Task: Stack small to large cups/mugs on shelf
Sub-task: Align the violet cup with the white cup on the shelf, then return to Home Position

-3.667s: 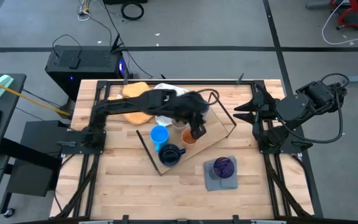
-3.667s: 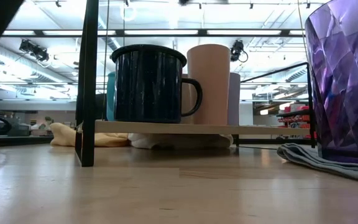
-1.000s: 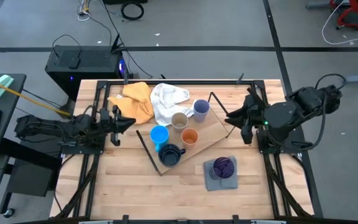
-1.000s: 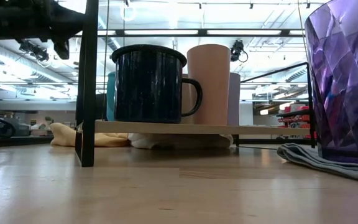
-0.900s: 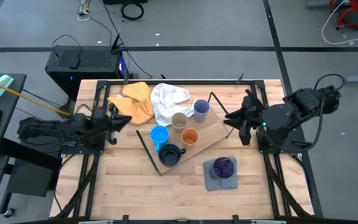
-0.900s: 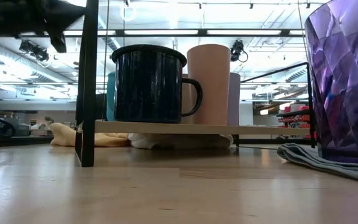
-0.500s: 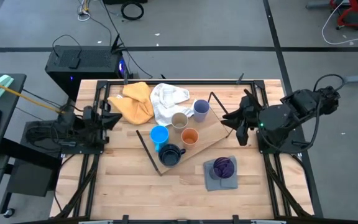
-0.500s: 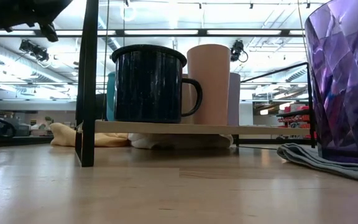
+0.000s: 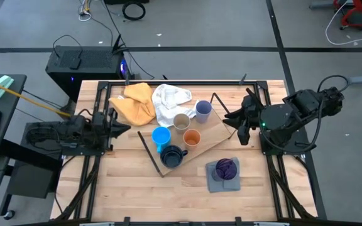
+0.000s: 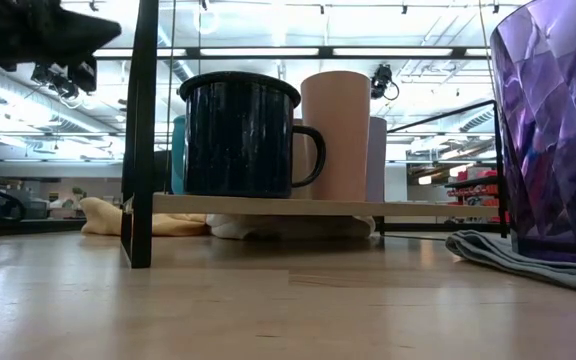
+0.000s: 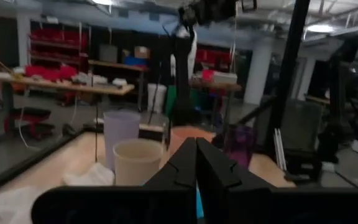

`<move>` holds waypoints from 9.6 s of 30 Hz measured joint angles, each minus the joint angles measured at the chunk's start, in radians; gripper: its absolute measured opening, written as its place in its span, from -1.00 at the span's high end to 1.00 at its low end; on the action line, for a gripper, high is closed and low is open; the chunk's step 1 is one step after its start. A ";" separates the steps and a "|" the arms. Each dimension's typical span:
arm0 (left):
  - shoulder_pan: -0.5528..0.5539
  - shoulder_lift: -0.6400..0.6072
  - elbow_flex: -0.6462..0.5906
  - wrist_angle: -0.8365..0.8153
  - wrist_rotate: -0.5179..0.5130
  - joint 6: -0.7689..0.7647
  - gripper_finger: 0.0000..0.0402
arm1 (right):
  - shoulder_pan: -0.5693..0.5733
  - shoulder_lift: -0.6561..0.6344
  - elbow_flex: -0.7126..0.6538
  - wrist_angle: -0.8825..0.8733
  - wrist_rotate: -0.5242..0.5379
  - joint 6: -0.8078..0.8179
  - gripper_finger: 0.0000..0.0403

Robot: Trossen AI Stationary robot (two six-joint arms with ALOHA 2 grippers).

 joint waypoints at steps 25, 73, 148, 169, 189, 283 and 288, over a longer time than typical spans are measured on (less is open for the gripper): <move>0.000 0.000 0.000 -0.102 0.002 -0.049 0.86 | 0.054 0.028 -0.409 0.090 -0.461 0.224 0.43; 0.000 0.001 0.000 -0.123 -0.017 -0.068 0.91 | -0.018 0.240 -0.462 0.056 -0.607 -0.064 0.96; 0.000 0.001 0.000 -0.123 -0.017 -0.096 0.89 | -0.519 0.356 -0.148 -0.278 -0.474 -0.105 0.92; 0.000 0.001 0.000 -0.130 -0.017 -0.113 0.90 | -0.519 0.354 -0.149 -0.277 -0.472 -0.121 0.56; 0.000 0.001 0.000 -0.130 -0.017 -0.114 0.90 | -0.519 0.354 -0.149 -0.277 -0.480 -0.113 0.20; -0.002 0.001 -0.130 0.020 0.009 -0.034 0.89 | -0.270 -0.078 0.276 -0.309 -0.051 0.038 0.16; -0.002 0.002 -0.130 0.019 0.010 -0.034 0.84 | -0.229 -0.105 0.276 -0.212 -0.004 -0.102 0.16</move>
